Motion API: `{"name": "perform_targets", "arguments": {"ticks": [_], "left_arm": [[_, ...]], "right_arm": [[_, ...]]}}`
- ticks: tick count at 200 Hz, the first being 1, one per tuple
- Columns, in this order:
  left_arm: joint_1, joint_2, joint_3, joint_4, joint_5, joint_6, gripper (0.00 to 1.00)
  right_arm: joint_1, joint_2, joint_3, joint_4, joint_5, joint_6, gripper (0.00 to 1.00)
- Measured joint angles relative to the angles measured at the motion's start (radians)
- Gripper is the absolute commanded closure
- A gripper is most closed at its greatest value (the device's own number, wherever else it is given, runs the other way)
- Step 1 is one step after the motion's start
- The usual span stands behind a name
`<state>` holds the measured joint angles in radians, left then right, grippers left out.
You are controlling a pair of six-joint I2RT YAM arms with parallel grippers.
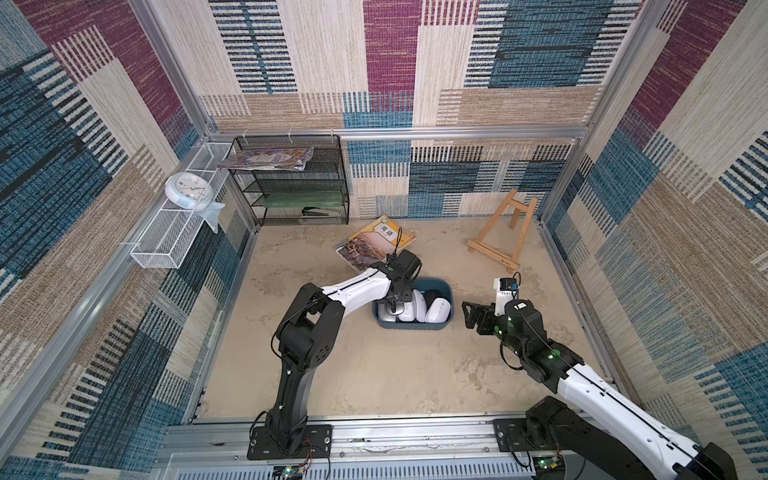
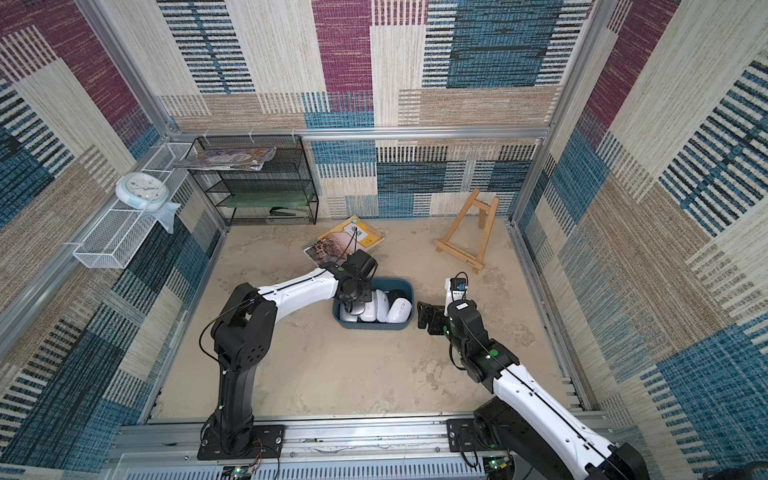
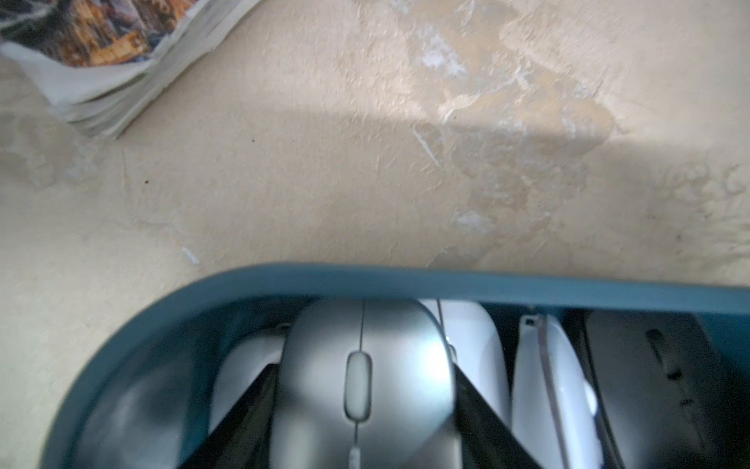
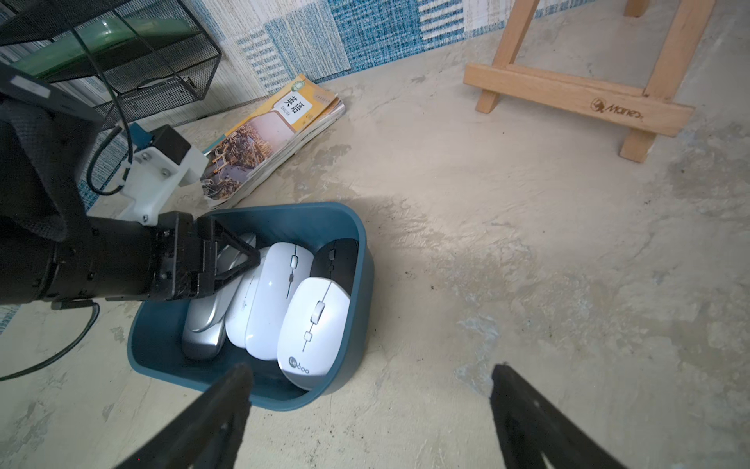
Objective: Take out the mouse from the storage box
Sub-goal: Pick up the mouse from the storage box.
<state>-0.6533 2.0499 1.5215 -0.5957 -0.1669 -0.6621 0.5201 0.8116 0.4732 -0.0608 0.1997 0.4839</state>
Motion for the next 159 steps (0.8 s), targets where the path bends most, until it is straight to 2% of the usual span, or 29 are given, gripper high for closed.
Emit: {"name": "perform_targets", "arguments": {"ticks": [36, 116, 159], "left_arm": [[-0.009, -0.074, -0.048, -0.066, 0.020, 0.001, 0.45], [-0.008, -0.273, -0.145, -0.078, 0.044, 0.019, 0.45], [0.056, -0.387, -0.220, -0.077, 0.044, 0.041, 0.45]], "right_arm": [[0.000, 0.022, 0.013, -0.001, -0.004, 0.002, 0.05], [0.001, 0.077, 0.044, 0.004, -0.029, 0.023, 0.06], [0.001, 0.108, 0.062, 0.003, -0.044, 0.038, 0.06]]}}
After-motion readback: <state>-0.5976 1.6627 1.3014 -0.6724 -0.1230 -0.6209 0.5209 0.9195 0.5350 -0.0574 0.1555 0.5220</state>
